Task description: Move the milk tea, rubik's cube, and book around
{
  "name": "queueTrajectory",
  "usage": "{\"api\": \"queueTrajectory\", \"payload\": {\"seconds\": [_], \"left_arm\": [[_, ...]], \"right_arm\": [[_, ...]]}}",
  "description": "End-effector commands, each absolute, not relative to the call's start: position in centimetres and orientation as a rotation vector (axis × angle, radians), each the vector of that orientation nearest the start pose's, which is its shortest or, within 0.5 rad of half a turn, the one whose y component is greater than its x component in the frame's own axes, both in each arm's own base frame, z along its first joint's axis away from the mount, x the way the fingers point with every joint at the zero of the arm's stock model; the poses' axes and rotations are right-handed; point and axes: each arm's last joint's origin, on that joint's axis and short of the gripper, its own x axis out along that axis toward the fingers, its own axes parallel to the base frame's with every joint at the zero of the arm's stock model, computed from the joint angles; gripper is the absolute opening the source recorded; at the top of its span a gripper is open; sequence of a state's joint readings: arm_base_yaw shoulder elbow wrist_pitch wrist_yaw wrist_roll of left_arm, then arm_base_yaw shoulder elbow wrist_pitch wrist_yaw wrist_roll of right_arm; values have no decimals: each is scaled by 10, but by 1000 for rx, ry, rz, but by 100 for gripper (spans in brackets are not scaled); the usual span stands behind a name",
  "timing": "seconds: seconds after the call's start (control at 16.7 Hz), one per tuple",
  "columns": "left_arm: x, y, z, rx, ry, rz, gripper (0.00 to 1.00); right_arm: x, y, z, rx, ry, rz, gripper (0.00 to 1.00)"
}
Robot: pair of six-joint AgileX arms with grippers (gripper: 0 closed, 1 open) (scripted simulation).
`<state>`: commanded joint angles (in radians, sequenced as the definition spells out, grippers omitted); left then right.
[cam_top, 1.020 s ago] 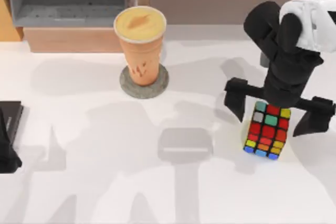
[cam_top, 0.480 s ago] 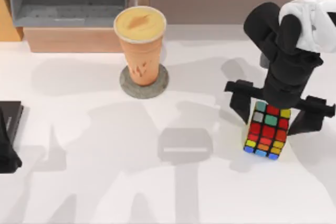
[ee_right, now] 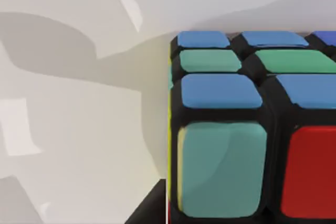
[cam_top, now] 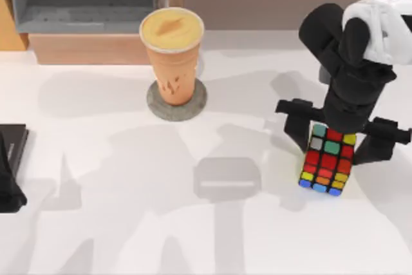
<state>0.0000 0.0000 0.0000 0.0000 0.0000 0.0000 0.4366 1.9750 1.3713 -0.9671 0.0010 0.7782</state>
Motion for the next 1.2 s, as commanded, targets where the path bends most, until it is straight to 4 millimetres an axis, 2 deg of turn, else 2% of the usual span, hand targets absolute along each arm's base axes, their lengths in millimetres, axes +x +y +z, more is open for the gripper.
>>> {"api": "queueTrajectory", "payload": {"seconds": [0.6, 1.02, 1.2], "left_arm": [[106, -1, 160, 0, 0, 0, 100], [106, -1, 160, 0, 0, 0, 100], [106, -1, 160, 0, 0, 0, 100]], "right_arm": [[330, 157, 156, 265, 1552, -263, 0], [330, 157, 185, 264, 1553, -263, 0], [330, 158, 182, 263, 1557, -266, 0]]}}
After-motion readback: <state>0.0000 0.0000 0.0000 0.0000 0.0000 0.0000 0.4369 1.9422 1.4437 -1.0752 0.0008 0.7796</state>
